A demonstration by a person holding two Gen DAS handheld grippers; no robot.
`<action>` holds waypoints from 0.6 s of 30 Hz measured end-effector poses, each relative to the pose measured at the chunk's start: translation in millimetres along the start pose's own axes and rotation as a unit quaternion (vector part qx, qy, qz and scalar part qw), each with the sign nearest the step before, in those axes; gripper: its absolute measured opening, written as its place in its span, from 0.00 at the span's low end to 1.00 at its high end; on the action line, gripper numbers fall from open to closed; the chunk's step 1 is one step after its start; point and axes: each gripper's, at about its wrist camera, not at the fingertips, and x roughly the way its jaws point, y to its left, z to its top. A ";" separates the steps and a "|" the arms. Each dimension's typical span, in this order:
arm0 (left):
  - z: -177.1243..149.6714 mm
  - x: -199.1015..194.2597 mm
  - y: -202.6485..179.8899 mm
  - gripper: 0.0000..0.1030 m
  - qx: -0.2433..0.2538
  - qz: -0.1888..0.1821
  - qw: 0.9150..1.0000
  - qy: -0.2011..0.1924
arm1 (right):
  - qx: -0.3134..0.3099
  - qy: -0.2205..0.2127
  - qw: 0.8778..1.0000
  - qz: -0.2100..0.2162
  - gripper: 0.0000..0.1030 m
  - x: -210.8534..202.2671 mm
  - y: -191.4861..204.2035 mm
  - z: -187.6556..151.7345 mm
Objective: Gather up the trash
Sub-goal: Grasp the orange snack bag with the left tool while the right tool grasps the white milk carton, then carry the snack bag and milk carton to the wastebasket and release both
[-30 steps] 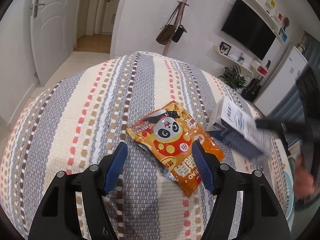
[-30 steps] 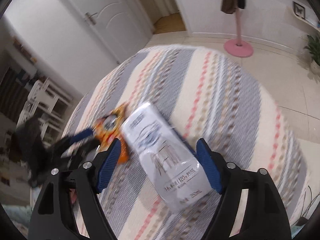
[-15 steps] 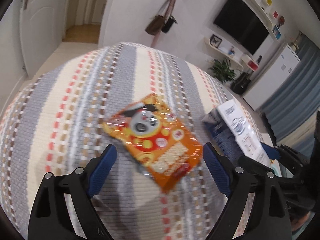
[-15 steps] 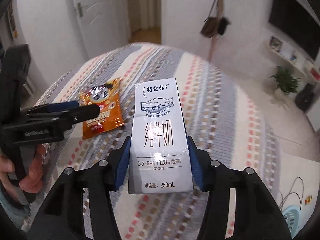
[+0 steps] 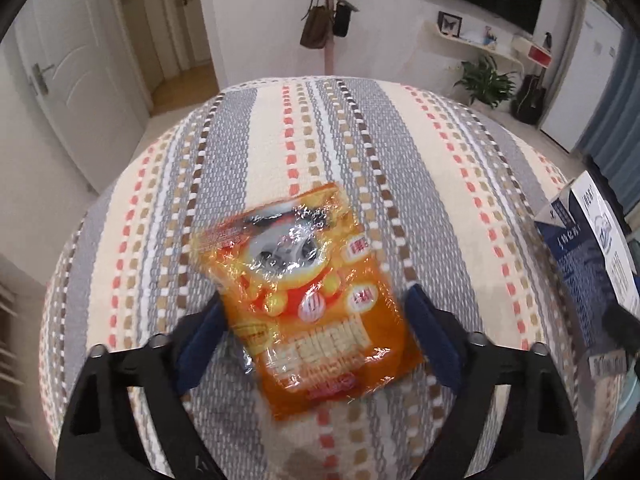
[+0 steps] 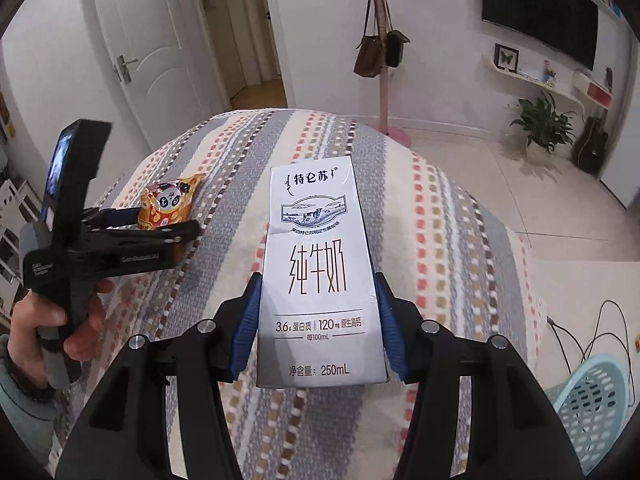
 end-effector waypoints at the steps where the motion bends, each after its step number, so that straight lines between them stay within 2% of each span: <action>1: -3.6 -3.3 0.9 0.67 0.004 -0.004 1.000 -0.003 | 0.000 -0.002 1.000 -0.002 0.49 0.3 0.1 -0.9; 2: -4.7 -5.9 3.8 0.62 0.005 -0.010 1.000 -0.006 | 0.001 -0.005 1.000 -0.004 0.49 -2.6 0.0 -3.0; 6: -15.6 -16.5 10.4 0.53 0.004 -0.027 0.999 -0.016 | 0.020 -0.025 0.999 0.004 0.49 -17.8 -2.8 -7.6; 7: -17.4 -19.3 13.3 0.48 0.001 -0.033 0.999 -0.018 | 0.026 -0.031 0.999 0.005 0.49 -23.9 -5.5 -8.9; 8: -21.3 -24.0 18.8 0.38 -0.003 -0.039 0.999 -0.019 | 0.030 -0.034 0.999 0.005 0.49 -27.2 -7.4 -9.9; 9: -22.6 -27.6 23.2 0.36 -0.010 -0.054 0.998 -0.020 | 0.033 -0.036 0.999 0.006 0.49 -31.8 -9.9 -11.7; 11: -26.9 -33.5 33.0 0.24 -0.023 -0.085 0.996 -0.017 | 0.035 -0.039 0.999 0.005 0.49 -39.0 -12.3 -14.7; 15: -32.8 -45.5 37.2 0.18 -0.027 -0.102 0.994 -0.029 | 0.039 -0.049 0.998 0.000 0.49 -53.7 -12.6 -21.9; 18: -33.3 -63.8 22.9 0.17 -0.019 -0.115 0.992 -0.049 | 0.042 -0.059 0.997 -0.005 0.49 -65.7 -15.2 -27.9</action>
